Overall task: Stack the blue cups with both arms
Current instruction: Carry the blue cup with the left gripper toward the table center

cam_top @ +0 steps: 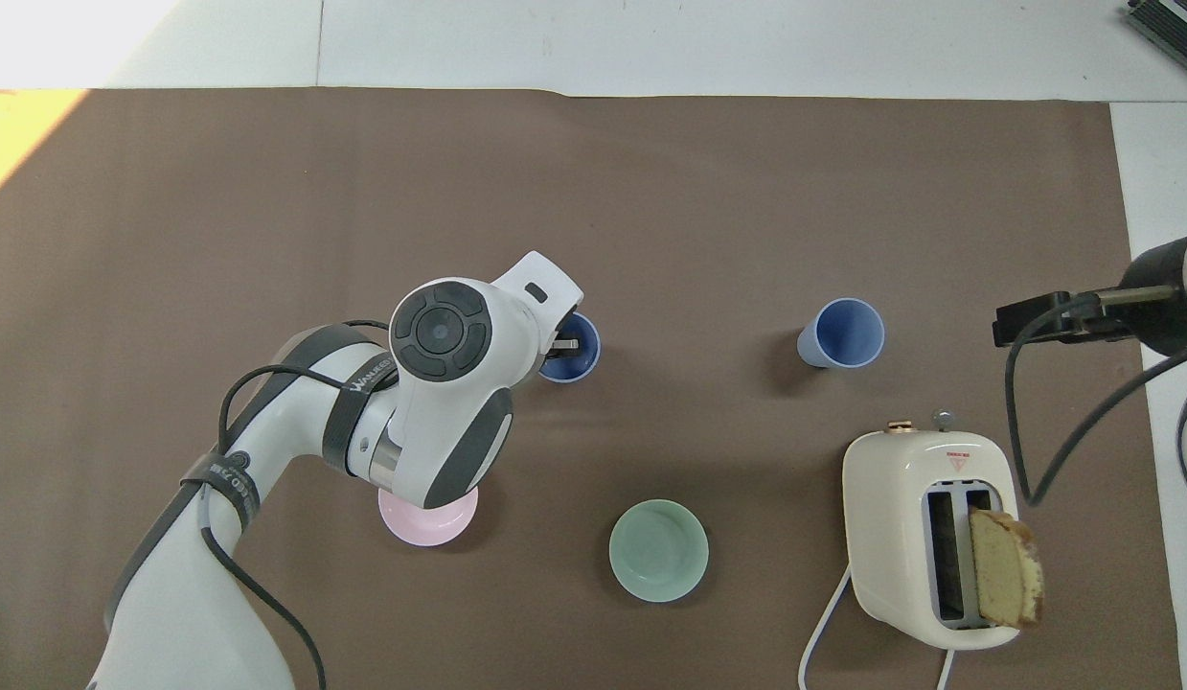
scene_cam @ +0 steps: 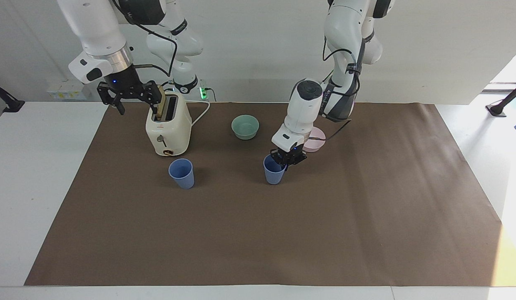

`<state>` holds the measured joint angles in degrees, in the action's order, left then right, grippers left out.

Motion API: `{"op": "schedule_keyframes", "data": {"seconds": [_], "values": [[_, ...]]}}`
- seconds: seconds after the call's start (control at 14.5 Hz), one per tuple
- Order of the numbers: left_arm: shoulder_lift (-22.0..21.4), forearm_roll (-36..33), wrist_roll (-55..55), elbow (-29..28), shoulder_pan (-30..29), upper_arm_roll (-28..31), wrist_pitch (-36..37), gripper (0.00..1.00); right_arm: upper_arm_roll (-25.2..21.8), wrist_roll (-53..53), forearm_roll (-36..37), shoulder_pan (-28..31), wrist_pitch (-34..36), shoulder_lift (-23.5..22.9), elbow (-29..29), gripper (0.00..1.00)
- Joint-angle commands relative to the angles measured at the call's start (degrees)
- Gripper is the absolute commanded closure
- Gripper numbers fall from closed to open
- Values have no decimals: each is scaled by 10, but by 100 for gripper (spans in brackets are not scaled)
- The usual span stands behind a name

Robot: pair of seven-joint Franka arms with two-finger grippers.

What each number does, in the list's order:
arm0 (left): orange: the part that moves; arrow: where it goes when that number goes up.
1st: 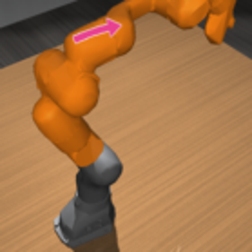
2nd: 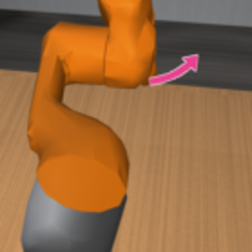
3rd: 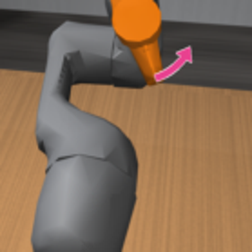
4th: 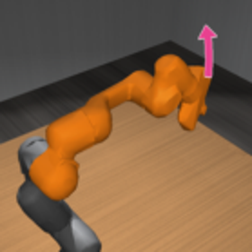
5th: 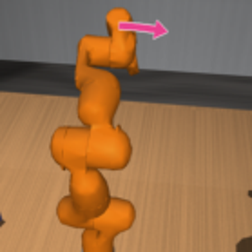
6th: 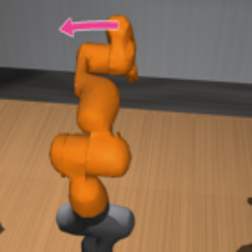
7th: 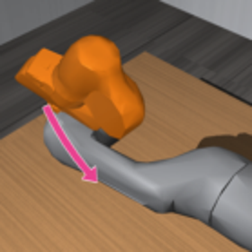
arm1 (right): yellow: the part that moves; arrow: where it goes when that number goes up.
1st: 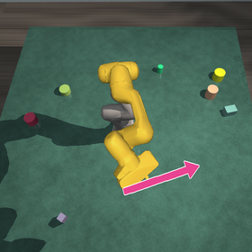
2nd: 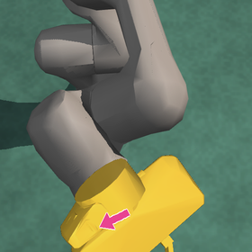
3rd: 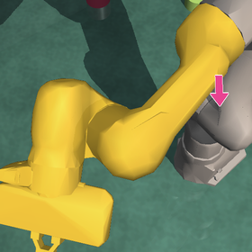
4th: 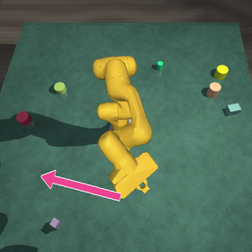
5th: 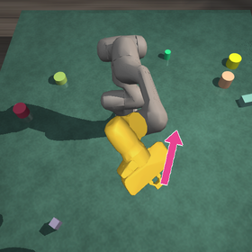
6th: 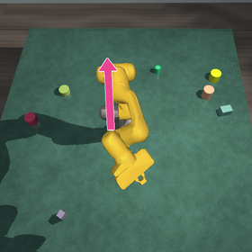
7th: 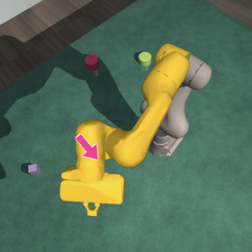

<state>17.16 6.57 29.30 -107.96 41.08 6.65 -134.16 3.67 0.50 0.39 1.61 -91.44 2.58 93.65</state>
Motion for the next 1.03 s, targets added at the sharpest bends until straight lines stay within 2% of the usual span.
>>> {"op": "schedule_keyframes", "data": {"seconds": [0.0,0.07,0.14,0.41,0.76,0.96], "values": [[-4,-7,2,-7,4,10,-2,22,1,-14,-12,7,-5,9,8,0],[-9,-7,1,-6,1,10,0,4,1,-14,-12,7,-5,9,8,0],[-17,-7,1,-4,-6,11,8,0,1,-15,-12,7,-5,9,8,0],[-62,-9,-11,2,-30,25,59,0,1,-15,-12,7,8,12,7,0],[-157,-9,-141,3,-112,27,166,0,0,-17,-9,20,11,11,7,0],[-191,-37,-224,26,-170,28,227,0,2,-20,-13,15,-2,16,42,0]]}}
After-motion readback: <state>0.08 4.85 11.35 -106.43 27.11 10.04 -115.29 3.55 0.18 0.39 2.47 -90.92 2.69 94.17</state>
